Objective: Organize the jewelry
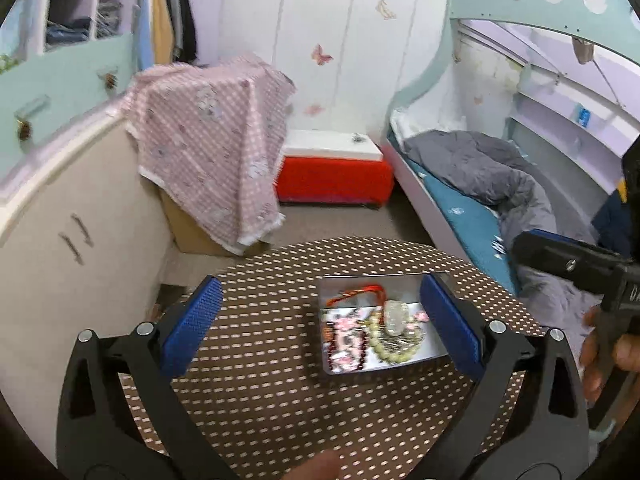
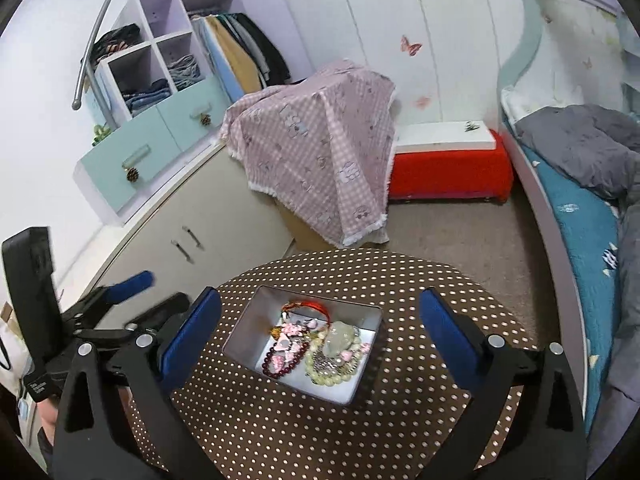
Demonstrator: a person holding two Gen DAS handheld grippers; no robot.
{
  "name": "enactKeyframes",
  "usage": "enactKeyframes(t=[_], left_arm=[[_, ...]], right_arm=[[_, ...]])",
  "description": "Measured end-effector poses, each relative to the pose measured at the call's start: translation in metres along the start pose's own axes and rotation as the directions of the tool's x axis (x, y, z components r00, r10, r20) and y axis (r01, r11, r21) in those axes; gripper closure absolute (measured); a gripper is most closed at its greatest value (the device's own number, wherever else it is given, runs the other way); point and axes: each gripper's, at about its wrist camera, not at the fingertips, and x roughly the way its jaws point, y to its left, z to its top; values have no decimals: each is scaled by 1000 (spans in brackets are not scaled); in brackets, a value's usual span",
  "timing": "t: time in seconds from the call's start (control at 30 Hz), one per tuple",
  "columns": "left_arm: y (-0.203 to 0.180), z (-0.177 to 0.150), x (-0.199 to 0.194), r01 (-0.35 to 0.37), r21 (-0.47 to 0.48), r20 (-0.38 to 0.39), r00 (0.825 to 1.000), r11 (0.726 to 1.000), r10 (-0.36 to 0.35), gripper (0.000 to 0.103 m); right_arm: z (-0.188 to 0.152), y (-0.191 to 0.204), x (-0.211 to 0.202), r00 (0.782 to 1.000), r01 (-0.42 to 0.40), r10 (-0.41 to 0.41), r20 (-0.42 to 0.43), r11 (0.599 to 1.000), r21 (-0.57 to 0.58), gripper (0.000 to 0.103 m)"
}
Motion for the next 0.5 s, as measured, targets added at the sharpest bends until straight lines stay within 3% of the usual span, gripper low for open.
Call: enactKeyframes(t=[0.13,0.5], left_arm=[[1,-4,-34,-67,12,54,996,998,66,6],[-19,-17,-125,-139,22,200,971,990,132,6]], right_arm=[[-5,0,-18,999,26,-27,34,1000,9,8],[-37,27,-78,993,56,-51,109,998,-36,8]])
